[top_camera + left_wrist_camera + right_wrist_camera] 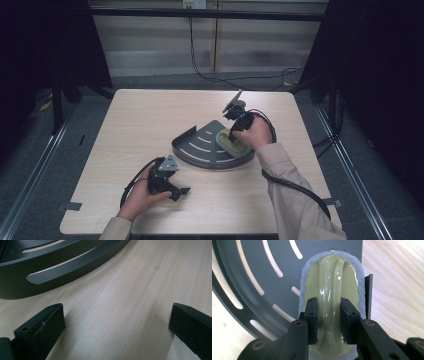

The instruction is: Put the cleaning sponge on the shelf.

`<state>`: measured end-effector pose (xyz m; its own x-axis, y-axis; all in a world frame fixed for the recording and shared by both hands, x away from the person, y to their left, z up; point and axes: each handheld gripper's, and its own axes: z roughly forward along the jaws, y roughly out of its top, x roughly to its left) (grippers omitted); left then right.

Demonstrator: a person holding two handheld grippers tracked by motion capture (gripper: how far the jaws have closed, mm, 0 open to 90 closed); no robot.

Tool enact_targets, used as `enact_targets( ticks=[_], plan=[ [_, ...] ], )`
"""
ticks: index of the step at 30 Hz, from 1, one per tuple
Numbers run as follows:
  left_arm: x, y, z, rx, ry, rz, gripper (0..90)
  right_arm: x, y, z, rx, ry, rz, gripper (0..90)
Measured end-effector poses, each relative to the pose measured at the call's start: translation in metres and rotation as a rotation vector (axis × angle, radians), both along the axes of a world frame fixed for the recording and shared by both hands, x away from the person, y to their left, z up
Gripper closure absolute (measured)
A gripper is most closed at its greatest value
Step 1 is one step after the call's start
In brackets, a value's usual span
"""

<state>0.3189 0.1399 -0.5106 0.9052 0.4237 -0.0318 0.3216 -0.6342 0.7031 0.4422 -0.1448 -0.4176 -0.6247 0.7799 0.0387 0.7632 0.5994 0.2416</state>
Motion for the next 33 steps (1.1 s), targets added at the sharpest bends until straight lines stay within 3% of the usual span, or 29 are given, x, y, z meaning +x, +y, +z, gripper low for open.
enact_targets(
  ticks=[33],
  plan=[
    [-0.0001, -0.0001, -0.0002, -0.002, -0.002, 0.001, 0.0, -0.0057, -0.0097, -0.009, -0.027, 0.041, -0.006, 70.5]
  ],
)
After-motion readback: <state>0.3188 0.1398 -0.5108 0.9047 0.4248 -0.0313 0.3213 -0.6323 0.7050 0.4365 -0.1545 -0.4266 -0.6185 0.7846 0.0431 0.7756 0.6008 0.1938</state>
